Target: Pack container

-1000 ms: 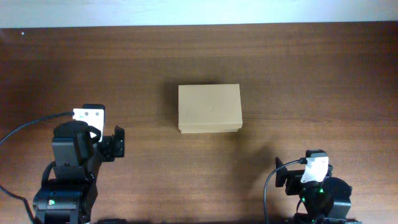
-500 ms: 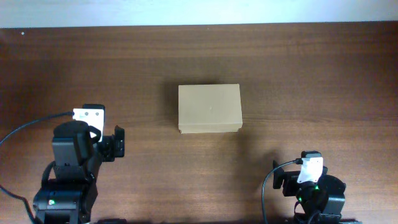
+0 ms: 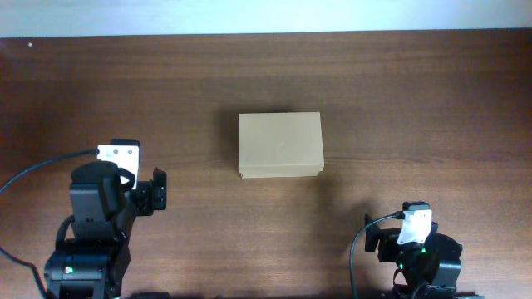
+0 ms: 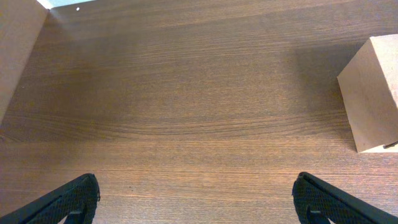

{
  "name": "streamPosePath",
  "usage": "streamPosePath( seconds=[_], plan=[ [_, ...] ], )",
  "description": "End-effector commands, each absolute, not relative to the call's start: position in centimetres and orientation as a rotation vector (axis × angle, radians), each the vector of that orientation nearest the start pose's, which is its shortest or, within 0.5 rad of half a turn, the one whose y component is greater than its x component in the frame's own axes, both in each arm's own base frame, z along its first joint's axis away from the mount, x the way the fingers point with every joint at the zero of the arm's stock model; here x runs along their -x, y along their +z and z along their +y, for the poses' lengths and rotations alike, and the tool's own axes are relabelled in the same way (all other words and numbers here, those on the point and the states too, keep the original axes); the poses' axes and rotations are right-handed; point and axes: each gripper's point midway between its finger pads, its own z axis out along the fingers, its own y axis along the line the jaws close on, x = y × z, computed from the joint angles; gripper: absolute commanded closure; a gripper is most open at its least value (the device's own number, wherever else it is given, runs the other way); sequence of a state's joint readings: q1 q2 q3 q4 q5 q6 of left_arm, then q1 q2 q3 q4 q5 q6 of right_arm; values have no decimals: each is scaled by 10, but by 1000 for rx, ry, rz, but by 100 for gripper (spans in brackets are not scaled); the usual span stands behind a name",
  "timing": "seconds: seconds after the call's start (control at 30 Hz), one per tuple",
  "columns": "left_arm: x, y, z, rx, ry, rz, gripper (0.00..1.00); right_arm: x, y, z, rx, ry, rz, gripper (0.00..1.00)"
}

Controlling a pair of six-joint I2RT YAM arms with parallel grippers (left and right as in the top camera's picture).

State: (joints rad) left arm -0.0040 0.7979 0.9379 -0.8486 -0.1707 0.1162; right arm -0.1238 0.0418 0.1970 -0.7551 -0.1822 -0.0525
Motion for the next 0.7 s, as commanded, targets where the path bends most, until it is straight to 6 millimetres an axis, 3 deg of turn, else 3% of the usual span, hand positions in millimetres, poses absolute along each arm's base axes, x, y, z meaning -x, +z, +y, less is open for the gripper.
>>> streamPosePath(
  seconds=[0.0, 0.1, 0.23, 0.33, 0.43, 0.53, 0.67],
  plan=[
    [-254, 236, 30, -47, 269, 2284, 1, -192, 83, 10, 32, 111, 2158, 1],
    [-253, 238, 30, -45, 269, 2273, 1, -192, 83, 10, 32, 111, 2158, 1],
    [-240, 258, 31, -32, 266, 2182, 1, -192, 83, 10, 32, 111, 2158, 1],
    [-236, 280, 34, -20, 294, 2034, 1, -192, 83, 10, 32, 111, 2158, 1],
    [-241, 299, 22, -40, 214, 1819, 1, -192, 83, 10, 32, 111, 2158, 1],
    [-244, 296, 8, -89, 138, 1657, 1, -192, 83, 10, 33, 111, 2157, 1],
    [-243, 275, -3, -135, 91, 1538, 1, -192, 83, 10, 32, 111, 2158, 1]
  ],
)
